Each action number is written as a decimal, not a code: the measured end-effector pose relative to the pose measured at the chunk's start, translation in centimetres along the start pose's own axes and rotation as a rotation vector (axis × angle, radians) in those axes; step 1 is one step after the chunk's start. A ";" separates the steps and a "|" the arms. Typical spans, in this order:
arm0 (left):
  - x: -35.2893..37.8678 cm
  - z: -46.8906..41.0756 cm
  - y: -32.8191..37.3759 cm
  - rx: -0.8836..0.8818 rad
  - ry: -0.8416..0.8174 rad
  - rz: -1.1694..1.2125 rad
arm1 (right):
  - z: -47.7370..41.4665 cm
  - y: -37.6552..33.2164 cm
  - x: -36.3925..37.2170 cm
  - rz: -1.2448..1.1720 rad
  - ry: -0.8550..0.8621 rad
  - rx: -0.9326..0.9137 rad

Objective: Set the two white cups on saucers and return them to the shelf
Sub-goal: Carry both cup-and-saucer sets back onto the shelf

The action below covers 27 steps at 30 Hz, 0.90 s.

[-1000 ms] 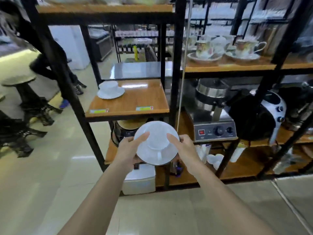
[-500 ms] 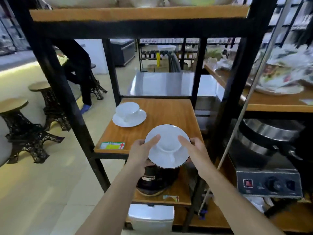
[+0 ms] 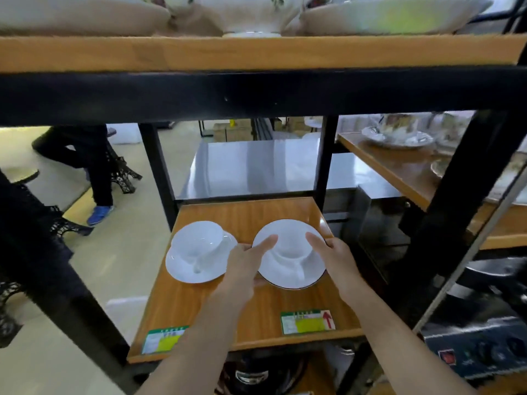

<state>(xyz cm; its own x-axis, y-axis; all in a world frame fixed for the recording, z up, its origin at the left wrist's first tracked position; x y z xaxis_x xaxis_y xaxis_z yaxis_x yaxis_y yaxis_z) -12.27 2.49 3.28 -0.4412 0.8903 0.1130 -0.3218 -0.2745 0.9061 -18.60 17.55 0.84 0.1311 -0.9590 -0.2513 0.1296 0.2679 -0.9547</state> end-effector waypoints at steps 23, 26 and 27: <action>1.3 -7.0 1.1 -0.190 -0.003 -0.102 | -5.9 1.2 1.0 0.098 0.027 0.098; 1.4 -7.1 1.0 -0.197 0.002 -0.103 | -6.1 1.3 0.9 0.098 0.035 0.095; 1.4 -7.2 0.9 -0.197 0.005 -0.108 | -6.1 1.2 0.9 0.093 0.034 0.097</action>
<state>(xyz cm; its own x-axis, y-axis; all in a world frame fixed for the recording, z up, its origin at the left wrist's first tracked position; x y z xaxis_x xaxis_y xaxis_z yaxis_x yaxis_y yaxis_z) -19.23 0.89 1.35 -0.3993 0.9166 0.0176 -0.5243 -0.2441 0.8158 -24.32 16.46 -1.54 0.1133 -0.9318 -0.3447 0.2132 0.3617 -0.9076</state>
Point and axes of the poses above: each hand's wrist, its own z-axis away from the middle knuckle, its own x-axis out of the palm, y = z × x, the point moved 1 cm from there along -z, towards the middle knuckle, and after that the axes turned 2 degrees about -y, right-handed, at the moved point
